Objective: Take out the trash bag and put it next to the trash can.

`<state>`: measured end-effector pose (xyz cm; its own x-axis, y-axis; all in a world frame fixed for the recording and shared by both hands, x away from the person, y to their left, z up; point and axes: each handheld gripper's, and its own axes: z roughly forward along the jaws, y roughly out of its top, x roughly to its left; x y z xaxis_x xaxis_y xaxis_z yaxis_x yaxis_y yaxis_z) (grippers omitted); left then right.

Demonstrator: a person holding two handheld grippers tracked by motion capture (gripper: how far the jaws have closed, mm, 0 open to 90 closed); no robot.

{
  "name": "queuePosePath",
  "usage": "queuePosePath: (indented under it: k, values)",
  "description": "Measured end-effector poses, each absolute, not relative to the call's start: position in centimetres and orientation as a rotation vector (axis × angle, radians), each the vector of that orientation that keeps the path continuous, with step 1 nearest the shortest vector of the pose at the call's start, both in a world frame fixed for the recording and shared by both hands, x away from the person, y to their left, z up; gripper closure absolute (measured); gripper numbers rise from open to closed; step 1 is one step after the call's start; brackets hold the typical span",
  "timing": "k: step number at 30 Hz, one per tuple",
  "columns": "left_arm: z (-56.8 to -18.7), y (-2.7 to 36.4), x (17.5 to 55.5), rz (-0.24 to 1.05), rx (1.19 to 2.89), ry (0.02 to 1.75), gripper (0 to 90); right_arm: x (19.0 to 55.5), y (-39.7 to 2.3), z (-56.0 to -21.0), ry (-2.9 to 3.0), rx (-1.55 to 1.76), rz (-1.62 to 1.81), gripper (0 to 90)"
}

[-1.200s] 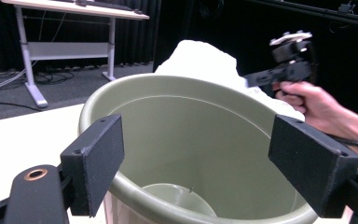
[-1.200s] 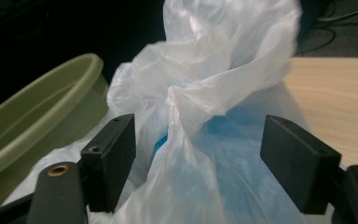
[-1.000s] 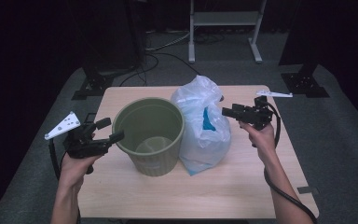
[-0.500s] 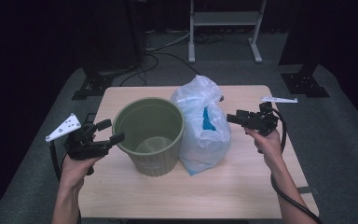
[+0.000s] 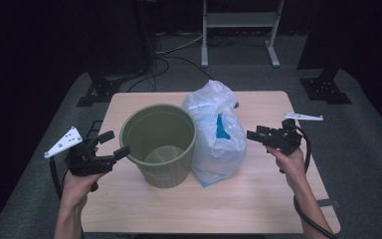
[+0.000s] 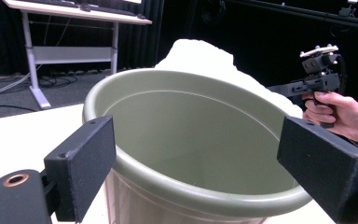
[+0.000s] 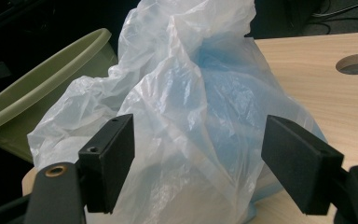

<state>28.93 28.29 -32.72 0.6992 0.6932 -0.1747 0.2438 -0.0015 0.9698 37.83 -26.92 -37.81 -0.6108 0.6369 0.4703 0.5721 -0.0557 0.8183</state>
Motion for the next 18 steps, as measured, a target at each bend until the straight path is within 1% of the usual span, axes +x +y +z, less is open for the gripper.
queuePosePath:
  k: [8, 18]
  values:
    - [-33.9, 29.1, 28.5, 0.436, 1.553, 0.813, 8.6, 37.0, -27.3, -38.2, 2.109, 1.356, 1.784, 24.5]
    - [-34.8, 29.2, 27.9, 0.456, 1.553, 0.809, 8.6, 35.5, -27.5, -39.6, 2.111, 1.353, 1.774, 24.5]
